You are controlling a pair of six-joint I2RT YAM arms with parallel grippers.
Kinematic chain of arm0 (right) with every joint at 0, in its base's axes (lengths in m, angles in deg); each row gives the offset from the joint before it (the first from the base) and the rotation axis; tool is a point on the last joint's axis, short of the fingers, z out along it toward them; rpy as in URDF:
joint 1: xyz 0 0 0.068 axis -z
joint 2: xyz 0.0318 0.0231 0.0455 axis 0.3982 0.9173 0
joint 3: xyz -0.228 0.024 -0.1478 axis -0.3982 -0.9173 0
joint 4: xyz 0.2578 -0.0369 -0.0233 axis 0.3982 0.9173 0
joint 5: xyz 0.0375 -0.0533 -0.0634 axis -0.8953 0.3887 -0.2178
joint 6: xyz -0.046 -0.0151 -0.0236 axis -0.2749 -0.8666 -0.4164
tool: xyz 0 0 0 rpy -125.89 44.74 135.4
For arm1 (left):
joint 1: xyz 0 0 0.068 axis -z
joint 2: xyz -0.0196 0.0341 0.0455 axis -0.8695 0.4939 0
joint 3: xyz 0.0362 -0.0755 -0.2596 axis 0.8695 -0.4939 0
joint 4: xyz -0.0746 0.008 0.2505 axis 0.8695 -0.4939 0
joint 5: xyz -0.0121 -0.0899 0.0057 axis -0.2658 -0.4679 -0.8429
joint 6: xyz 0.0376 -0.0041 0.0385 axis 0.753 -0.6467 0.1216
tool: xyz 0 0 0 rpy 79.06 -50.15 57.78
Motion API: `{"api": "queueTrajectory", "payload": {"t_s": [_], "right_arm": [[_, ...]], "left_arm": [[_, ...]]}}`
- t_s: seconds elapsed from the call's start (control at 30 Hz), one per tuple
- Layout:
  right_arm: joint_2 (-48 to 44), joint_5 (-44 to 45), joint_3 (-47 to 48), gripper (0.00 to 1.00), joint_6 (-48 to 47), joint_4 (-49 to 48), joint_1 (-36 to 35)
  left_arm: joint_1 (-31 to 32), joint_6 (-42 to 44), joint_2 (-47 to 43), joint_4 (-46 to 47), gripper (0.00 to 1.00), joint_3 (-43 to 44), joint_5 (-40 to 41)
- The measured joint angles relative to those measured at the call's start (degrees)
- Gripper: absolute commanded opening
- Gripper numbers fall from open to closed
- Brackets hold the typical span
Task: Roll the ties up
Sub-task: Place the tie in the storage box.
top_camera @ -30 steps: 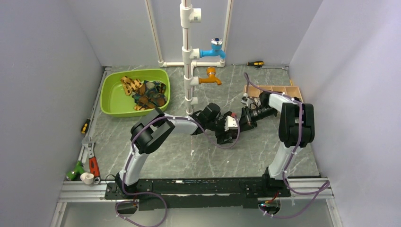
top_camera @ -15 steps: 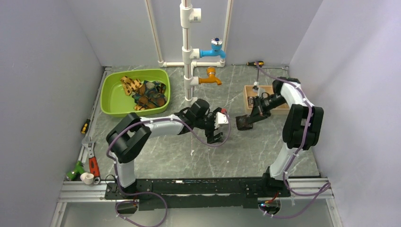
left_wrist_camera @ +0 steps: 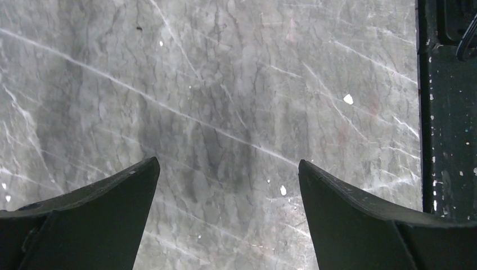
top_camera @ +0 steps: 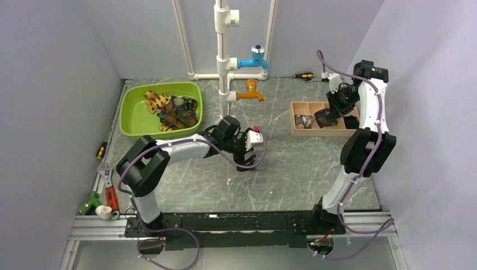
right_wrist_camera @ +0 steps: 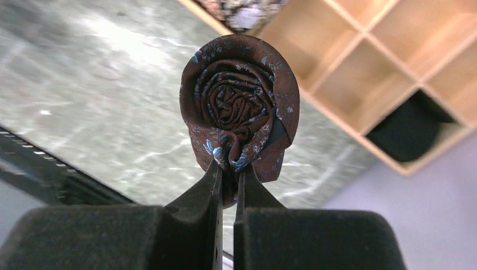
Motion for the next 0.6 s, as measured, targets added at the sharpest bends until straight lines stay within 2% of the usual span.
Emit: {"api": "queueTrajectory", "payload": {"t_s": [0.27,0.5,0.6], "right_arm": [[0.44,10.91,1.60,0.00,-17.46,-7.72,-1.36],[-10.29,13.38,-17.51,0.00,-36.54,-19.28,-4.24],[-12.37,14.73,-21.40,0.00,-43.47,-21.66,-4.42]], "left_arm": [[-2.34,-3.89,-0.15,-1.68,0.99,-0.44,-0.15],[-5.27,-8.04,-0.17,-1.70,0.99,-0.52,-1.25],[-6.56,-9.55,-0.17,-1.97,1.00,-0.50,-1.66]]}}
